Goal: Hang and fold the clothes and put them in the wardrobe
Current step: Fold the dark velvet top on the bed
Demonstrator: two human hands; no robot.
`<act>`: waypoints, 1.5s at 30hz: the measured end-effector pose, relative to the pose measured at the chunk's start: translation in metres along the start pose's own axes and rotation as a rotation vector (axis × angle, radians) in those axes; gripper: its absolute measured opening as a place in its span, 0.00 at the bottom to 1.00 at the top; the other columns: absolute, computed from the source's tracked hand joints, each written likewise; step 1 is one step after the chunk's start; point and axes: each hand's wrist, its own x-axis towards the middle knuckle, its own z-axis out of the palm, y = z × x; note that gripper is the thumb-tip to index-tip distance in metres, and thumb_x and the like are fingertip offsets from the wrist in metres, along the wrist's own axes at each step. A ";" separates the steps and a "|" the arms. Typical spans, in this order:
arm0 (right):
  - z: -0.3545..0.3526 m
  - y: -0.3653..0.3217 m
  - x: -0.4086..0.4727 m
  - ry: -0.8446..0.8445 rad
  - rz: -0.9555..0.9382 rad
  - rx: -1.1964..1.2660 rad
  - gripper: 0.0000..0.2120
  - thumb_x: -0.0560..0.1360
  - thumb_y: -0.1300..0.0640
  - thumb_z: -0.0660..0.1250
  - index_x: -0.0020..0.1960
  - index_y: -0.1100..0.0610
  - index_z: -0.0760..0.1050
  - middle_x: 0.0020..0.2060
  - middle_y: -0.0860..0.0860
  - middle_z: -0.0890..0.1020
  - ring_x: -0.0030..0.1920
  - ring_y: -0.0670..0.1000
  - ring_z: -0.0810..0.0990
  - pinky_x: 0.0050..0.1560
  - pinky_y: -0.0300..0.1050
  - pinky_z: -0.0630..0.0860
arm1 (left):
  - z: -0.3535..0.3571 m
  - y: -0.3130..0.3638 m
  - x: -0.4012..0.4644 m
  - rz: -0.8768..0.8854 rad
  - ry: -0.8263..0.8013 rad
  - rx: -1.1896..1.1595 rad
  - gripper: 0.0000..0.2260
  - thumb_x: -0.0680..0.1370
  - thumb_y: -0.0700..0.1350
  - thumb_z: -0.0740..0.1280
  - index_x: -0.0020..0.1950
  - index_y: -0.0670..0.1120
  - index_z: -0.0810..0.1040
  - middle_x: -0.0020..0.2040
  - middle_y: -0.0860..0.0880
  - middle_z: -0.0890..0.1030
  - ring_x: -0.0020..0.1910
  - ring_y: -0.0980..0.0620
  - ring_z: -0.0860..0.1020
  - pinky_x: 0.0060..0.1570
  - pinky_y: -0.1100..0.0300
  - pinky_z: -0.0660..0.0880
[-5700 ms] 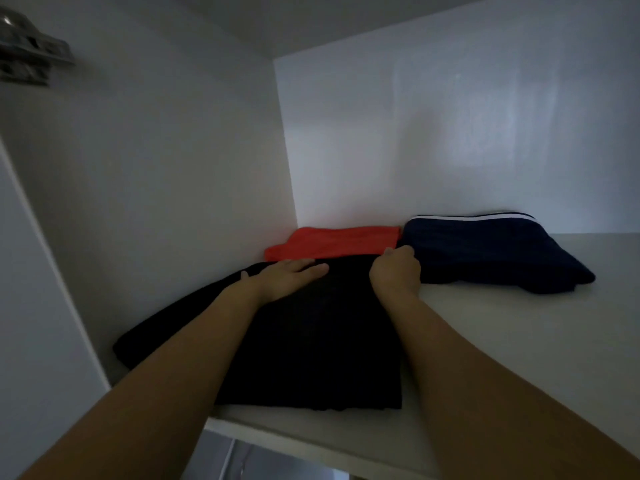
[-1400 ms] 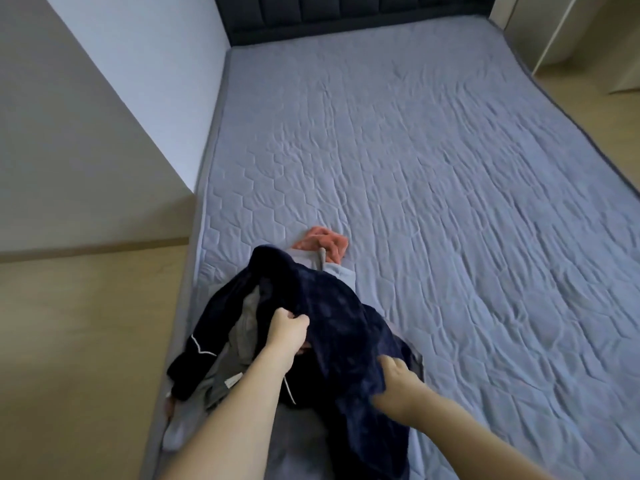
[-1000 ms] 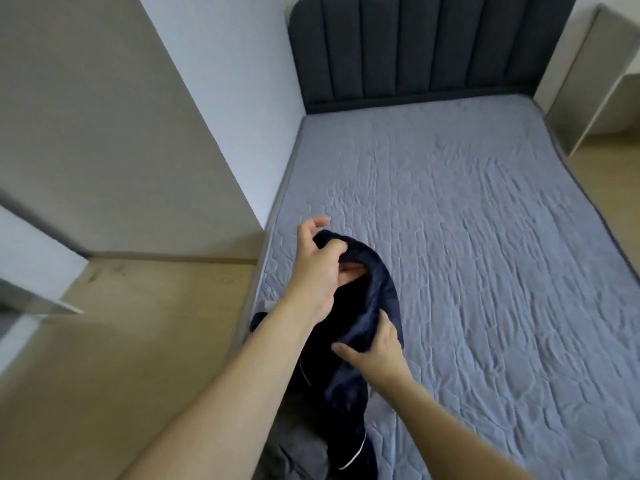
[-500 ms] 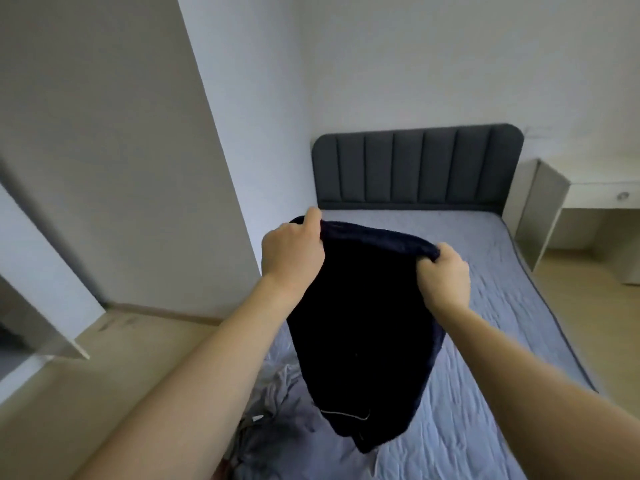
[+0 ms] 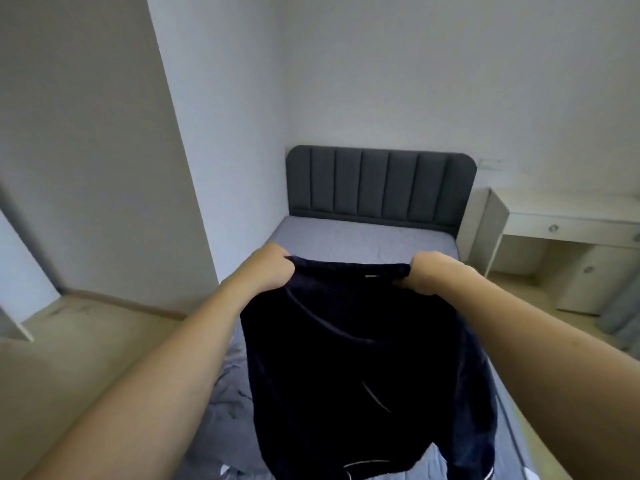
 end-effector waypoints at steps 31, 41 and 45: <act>0.850 0.175 0.392 0.247 -0.182 0.126 0.29 0.76 0.38 0.50 0.74 0.49 0.66 0.75 0.55 0.64 0.75 0.57 0.59 0.75 0.57 0.49 | 0.892 -0.334 0.192 0.086 -0.007 0.631 0.33 0.76 0.61 0.50 0.79 0.47 0.60 0.77 0.43 0.62 0.77 0.41 0.59 0.71 0.41 0.50; 0.849 0.176 0.393 0.379 -0.192 0.183 0.27 0.77 0.38 0.48 0.71 0.46 0.70 0.73 0.52 0.68 0.74 0.55 0.62 0.75 0.54 0.50 | 0.887 -0.332 0.194 0.030 0.015 0.713 0.35 0.75 0.64 0.38 0.80 0.51 0.46 0.81 0.48 0.50 0.79 0.45 0.46 0.74 0.43 0.41; 0.845 0.175 0.385 0.395 -0.193 0.094 0.24 0.80 0.40 0.50 0.73 0.45 0.67 0.74 0.51 0.65 0.75 0.53 0.59 0.74 0.53 0.48 | 0.876 -0.319 0.177 0.047 0.027 0.706 0.32 0.80 0.61 0.44 0.80 0.49 0.43 0.81 0.46 0.48 0.79 0.44 0.47 0.75 0.45 0.43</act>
